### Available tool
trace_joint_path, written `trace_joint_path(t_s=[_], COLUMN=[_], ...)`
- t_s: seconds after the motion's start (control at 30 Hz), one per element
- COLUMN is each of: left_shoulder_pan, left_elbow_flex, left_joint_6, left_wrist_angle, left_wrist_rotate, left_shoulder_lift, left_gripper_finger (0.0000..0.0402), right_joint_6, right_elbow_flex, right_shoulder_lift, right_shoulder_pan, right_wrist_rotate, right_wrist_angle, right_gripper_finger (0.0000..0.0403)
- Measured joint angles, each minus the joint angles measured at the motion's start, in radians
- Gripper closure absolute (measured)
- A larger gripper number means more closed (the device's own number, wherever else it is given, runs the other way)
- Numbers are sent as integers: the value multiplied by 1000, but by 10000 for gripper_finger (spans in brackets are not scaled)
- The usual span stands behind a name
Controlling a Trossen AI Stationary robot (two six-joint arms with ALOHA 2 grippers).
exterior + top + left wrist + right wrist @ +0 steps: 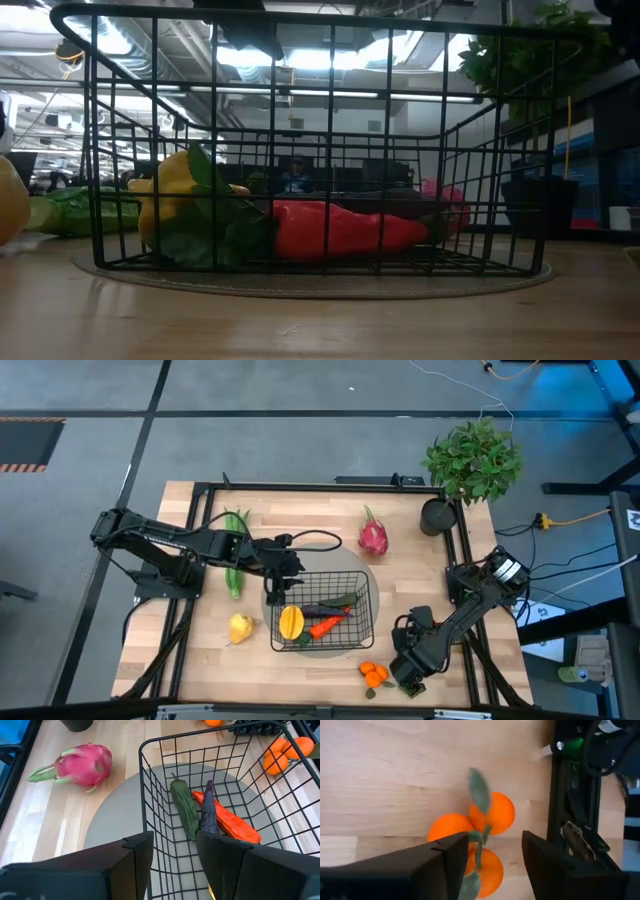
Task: Build produce basket
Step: Put the top tangerines into the wire basket
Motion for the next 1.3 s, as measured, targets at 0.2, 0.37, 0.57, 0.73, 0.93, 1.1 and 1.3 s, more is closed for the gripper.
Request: trace_joint_path(t_s=[0.2, 0.37, 0.57, 0.73, 0.93, 1.1, 1.3], left_shoulder_pan=[0, 0, 0, 0, 0, 0, 0], left_elbow_flex=[0, 0, 0, 0, 0, 0, 0], left_joint_6=[0, 0, 0, 0, 10, 26, 26], left_wrist_angle=[0, 0, 0, 0, 0, 1, 0], left_wrist_rotate=[0, 0, 0, 0, 0, 0, 0], left_shoulder_lift=[0, 0, 0, 0, 0, 0, 0], left_gripper_finger=[263, 263, 263, 263, 263, 263, 263], right_joint_6=[-2, 38, 56, 58, 57, 56, 56], right_elbow_flex=[0, -7, -98, -114, -89, -89, -89], right_shoulder_lift=[0, 1, 2, 2, 2, 2, 2], right_shoulder_pan=[0, 0, 0, 0, 0, 0, 0], right_wrist_rotate=[57, 62, 45, 43, 43, 34, 34], right_wrist_angle=[66, 69, 149, 200, 197, 197, 201], right_gripper_finger=[260, 262, 262, 262, 262, 271, 336])
